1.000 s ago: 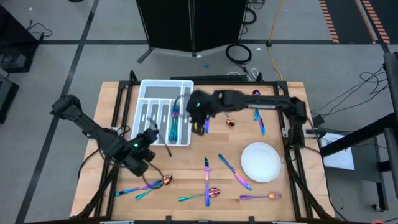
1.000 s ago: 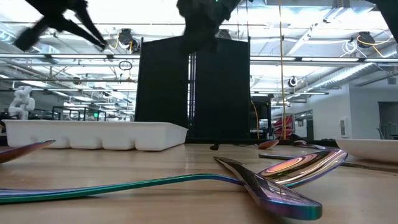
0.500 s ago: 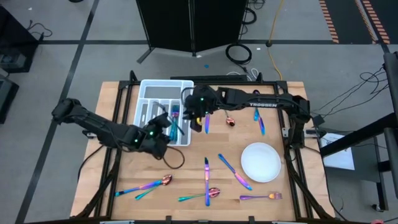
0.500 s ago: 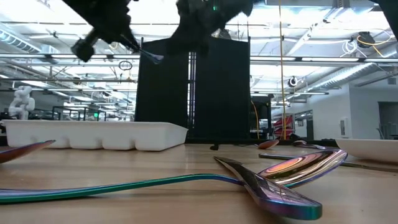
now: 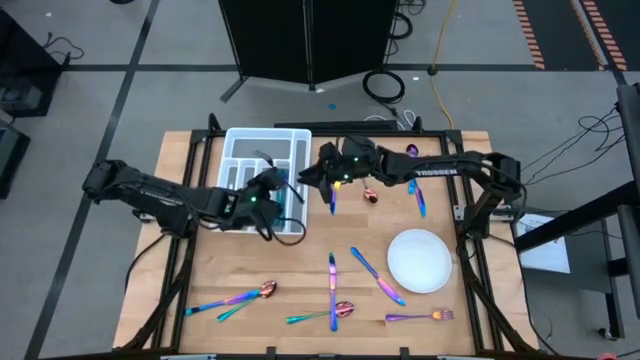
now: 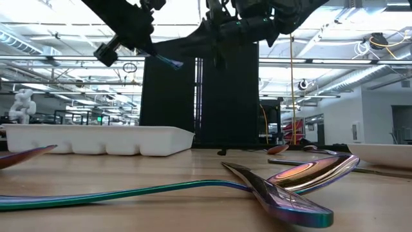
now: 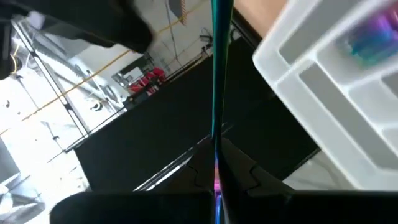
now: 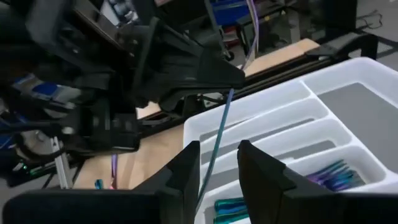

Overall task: Sort silverware
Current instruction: Put the iridescent fork into the white silverware tray

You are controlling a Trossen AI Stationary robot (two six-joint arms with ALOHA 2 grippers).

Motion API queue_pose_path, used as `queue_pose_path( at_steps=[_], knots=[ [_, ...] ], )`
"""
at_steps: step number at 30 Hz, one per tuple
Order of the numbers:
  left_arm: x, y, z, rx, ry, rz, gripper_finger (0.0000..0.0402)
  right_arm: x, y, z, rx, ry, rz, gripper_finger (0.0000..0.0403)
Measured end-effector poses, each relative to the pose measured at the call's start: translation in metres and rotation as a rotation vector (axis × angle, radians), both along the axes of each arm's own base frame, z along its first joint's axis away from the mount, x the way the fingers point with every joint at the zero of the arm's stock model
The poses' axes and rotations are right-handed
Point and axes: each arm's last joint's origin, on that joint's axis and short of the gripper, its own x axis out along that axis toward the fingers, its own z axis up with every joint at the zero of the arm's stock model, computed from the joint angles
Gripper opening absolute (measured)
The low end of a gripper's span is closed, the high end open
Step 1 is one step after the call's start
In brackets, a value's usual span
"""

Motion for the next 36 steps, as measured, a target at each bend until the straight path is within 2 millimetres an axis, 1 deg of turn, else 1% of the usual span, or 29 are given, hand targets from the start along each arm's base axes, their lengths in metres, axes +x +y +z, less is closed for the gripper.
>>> queue_pose_path(
  at_steps=[11,20,24,28,33,36],
  knots=[
    [0.007,0.001,0.007,0.024,-0.012,-0.05,0.0004,0.0,-0.001,0.0,-0.031,0.007,-0.033,0.0095],
    [0.011,0.0,0.011,0.018,-0.037,-0.09,0.0004,0.002,-0.001,-0.003,-0.026,0.016,-0.031,0.0134],
    [0.013,0.002,0.013,0.043,-0.02,-0.098,0.0004,0.006,0.002,-0.009,-0.024,0.023,-0.022,0.0145],
    [0.014,0.005,0.014,0.059,-0.013,-0.101,0.0004,0.009,0.006,-0.014,-0.039,0.031,-0.007,0.0145],
    [0.015,0.007,0.014,0.052,-0.012,-0.109,0.0004,0.01,0.005,-0.013,-0.067,0.016,-0.005,0.0142],
    [0.015,0.007,0.014,0.043,-0.013,-0.123,0.0004,0.01,0.004,-0.012,-0.072,0.005,-0.031,0.0124]
  ],
)
